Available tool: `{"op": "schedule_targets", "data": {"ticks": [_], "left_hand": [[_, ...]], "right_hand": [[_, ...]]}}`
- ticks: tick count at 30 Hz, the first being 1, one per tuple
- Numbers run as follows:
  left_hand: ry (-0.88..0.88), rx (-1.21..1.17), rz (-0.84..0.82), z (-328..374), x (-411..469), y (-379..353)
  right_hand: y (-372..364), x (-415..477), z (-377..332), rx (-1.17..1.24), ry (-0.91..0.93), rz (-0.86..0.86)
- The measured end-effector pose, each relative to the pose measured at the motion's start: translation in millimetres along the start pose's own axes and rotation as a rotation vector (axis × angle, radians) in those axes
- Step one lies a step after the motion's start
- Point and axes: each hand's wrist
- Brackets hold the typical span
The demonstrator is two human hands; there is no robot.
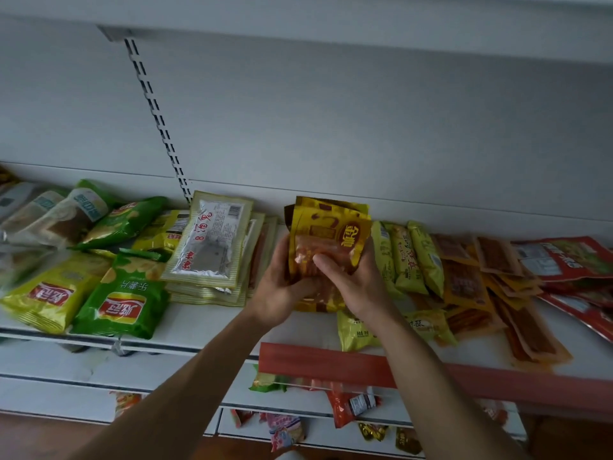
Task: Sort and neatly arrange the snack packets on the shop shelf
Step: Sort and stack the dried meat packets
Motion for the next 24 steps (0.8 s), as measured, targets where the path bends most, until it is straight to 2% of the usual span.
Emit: {"op": "schedule_targets", "data": {"ticks": [2, 6, 10, 15, 19, 21, 24], "left_hand": [[-0.008, -0.022, -0.025, 5, -1, -4], [-0.005, 0.042, 0.033, 15, 5, -9], [0.059, 0.124, 0.100, 23, 6, -3], [0.086, 0.612, 0.154, 51, 17, 27], [-0.206, 0.904, 0.330, 55, 27, 68], [-0.268, 1.084, 0.262, 48, 38, 90], [-0.255, 1.340, 0.116, 27, 49, 115]], "right_hand": [[0, 2, -4, 0.050, 0.006, 0.036], [-5, 8, -10, 0.107, -0.024, 0.064], [-14, 16, -13, 0.119, -0.163, 0.042], [-34, 34, -14, 0.194, -0.403, 0.073], [-57, 46, -9, 0.154, -0.524, 0.086], [-65, 53, -7, 0.073, -0.568, 0.098], [-72, 58, -4, -0.004, -0.596, 0.079]]}}
Point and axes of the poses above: each hand's wrist, its own x-axis towards the middle knuckle, its own y-axis out of the back of the hand, z = x × y, and after that the axes turned 8 degrees about z, right-handed
